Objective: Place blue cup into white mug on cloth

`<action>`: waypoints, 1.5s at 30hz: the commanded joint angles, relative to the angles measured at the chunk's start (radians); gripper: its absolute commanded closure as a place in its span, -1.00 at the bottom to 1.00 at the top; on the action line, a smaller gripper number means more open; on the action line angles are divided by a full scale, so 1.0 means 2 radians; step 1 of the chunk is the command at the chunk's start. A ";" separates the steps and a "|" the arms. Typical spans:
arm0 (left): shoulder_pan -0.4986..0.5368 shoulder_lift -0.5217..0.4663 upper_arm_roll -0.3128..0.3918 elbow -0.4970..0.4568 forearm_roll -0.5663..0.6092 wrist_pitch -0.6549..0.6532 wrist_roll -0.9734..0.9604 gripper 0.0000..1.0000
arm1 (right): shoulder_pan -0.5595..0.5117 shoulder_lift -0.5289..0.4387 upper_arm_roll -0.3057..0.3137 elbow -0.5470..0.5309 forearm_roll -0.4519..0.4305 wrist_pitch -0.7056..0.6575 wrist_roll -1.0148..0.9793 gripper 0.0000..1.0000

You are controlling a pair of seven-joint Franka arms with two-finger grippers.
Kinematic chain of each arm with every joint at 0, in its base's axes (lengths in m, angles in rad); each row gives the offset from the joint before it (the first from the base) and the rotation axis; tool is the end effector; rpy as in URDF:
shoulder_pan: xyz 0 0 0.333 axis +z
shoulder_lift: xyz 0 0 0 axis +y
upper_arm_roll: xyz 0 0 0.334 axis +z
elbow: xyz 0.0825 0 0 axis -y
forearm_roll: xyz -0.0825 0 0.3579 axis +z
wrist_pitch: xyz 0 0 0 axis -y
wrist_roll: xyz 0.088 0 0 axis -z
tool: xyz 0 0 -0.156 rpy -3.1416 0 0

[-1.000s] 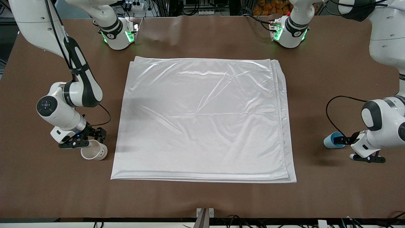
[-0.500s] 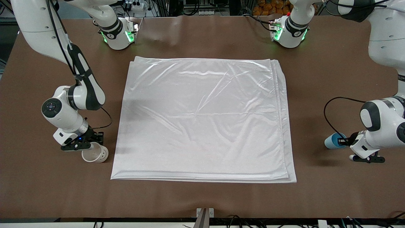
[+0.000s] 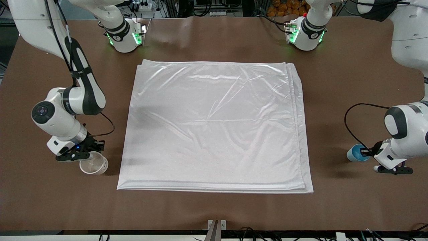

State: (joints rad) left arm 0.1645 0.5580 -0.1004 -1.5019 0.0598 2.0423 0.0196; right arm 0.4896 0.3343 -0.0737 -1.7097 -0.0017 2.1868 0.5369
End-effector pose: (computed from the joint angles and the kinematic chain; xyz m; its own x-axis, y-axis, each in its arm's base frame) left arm 0.6843 0.0597 0.3212 0.9994 0.0317 -0.0146 0.0317 -0.9995 0.0005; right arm 0.5957 0.2674 0.3904 0.9838 -0.1165 0.1361 -0.1104 -0.9926 -0.0511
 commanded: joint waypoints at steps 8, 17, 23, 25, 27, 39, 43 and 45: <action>-0.002 -0.007 -0.044 -0.010 -0.005 -0.013 -0.088 1.00 | 0.127 0.110 -0.002 0.128 0.035 0.037 0.162 1.00; -0.028 -0.007 -0.051 -0.010 -0.004 -0.013 -0.134 1.00 | 0.195 0.172 0.003 0.169 0.048 0.079 0.162 1.00; -0.037 -0.007 -0.052 -0.013 -0.005 -0.014 -0.151 1.00 | 0.226 0.203 0.014 0.169 0.048 0.120 0.159 1.00; -0.044 -0.007 -0.052 -0.012 -0.005 -0.016 -0.162 1.00 | 0.228 0.209 0.023 0.169 0.048 0.120 0.157 1.00; -0.051 -0.007 -0.052 -0.012 -0.005 -0.016 -0.174 1.00 | 0.230 0.214 0.031 0.169 0.047 0.119 0.157 1.00; -0.074 -0.008 -0.062 -0.010 -0.005 -0.037 -0.230 1.00 | 0.249 0.249 0.038 0.169 0.038 0.154 0.160 1.00; -0.075 -0.011 -0.074 -0.010 -0.005 -0.041 -0.258 1.00 | 0.249 0.257 0.038 0.170 0.029 0.159 0.153 1.00; -0.075 -0.014 -0.082 -0.010 -0.005 -0.046 -0.271 1.00 | 0.249 0.260 0.038 0.170 0.025 0.164 0.147 1.00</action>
State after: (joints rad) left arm 0.0177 0.5570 -0.2359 -1.5189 0.0598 1.9843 -0.4534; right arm 0.9859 0.8199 0.0027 -1.4086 0.0694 2.4999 0.8514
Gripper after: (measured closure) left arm 0.952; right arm 0.912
